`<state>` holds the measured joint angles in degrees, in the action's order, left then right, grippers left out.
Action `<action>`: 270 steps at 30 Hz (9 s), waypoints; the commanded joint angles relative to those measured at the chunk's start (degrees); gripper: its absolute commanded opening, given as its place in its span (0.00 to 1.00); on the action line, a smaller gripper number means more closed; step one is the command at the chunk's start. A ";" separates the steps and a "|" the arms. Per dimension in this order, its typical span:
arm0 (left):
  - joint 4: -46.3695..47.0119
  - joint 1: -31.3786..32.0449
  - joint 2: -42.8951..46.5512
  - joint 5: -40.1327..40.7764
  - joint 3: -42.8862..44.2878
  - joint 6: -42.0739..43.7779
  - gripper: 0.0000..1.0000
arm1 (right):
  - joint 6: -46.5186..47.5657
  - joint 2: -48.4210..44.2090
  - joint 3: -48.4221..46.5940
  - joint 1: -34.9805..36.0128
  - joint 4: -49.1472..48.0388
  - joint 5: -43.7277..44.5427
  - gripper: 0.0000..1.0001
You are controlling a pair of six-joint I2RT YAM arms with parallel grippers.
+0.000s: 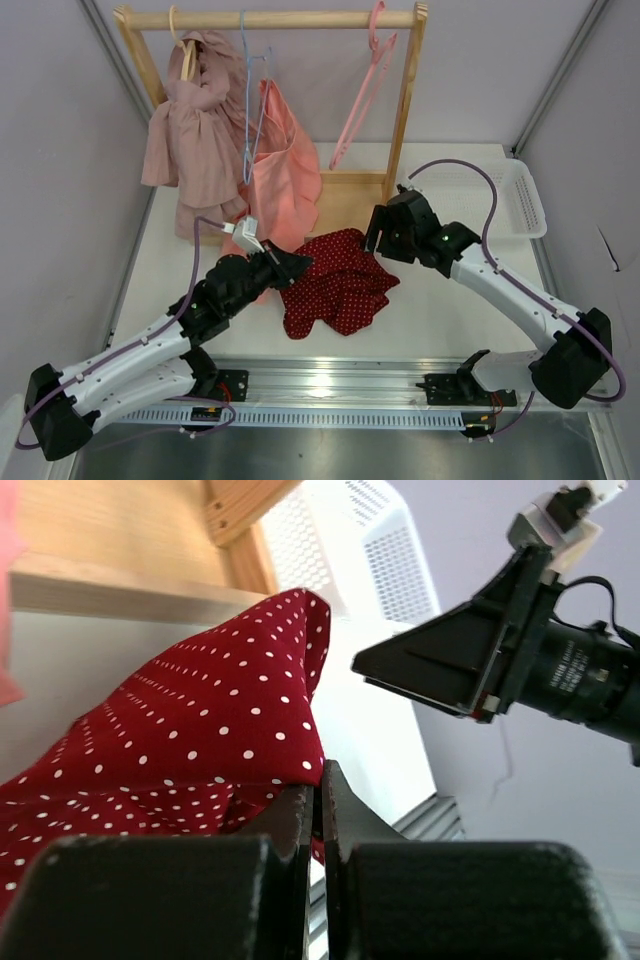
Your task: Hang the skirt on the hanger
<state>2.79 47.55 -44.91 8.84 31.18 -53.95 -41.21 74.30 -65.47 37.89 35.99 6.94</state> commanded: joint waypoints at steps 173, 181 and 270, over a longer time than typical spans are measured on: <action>-11.23 -34.98 -17.41 -51.55 -3.48 15.72 0.13 | -1.32 -19.72 20.55 -9.59 7.17 6.68 0.00; -10.78 -34.98 -18.12 -49.89 -7.53 14.23 0.32 | -3.43 -20.42 25.39 -9.59 7.26 8.45 0.04; -26.17 -8.27 -56.78 -4.36 99.43 53.51 0.83 | 4.47 -14.54 7.55 -12.93 4.00 0.53 0.67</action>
<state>-24.62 37.95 -100.88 1.23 128.01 -3.51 -37.45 59.70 -56.29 25.12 41.25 7.64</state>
